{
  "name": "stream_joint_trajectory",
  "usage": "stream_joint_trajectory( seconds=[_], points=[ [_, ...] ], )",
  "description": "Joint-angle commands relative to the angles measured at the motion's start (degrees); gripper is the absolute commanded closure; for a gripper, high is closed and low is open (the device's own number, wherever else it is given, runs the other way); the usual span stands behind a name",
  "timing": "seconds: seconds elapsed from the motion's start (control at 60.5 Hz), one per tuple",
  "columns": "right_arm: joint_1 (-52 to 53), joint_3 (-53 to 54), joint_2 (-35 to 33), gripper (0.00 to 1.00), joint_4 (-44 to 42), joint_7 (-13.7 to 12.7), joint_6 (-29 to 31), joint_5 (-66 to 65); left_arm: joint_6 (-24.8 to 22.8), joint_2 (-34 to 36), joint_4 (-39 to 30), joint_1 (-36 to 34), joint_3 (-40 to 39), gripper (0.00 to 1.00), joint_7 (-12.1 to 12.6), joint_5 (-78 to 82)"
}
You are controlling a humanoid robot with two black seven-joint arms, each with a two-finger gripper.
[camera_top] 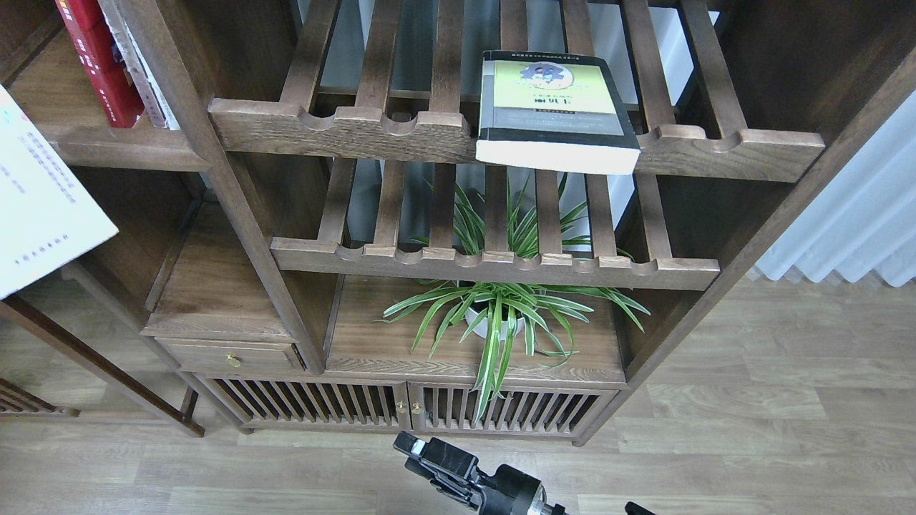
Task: Organize books on shelf
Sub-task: 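Carry the white book with the left gripper to the side shelf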
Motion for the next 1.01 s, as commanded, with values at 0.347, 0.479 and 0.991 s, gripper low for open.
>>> stream_joint_trajectory(
  seconds=[0.347,0.479,0.991],
  points=[
    [-1.0,0.1,0.0,0.21,0.0,0.0,0.0,-0.7,0.0,0.4,5.5,-14.0,-3.3,0.94,4.5,10.4],
    [-1.0,0.4,0.0,0.21,0.1,0.0,0.0,-0.9,0.0,-0.4,6.9,-19.7,-2.6,0.94,4.6,15.6],
    [-1.8,1.2,0.0,0.21,0.3,0.0,0.0,-1.1,0.0,-12.5,12.7,-42.6,-2.1,0.94,4.9,41.0]
  ],
)
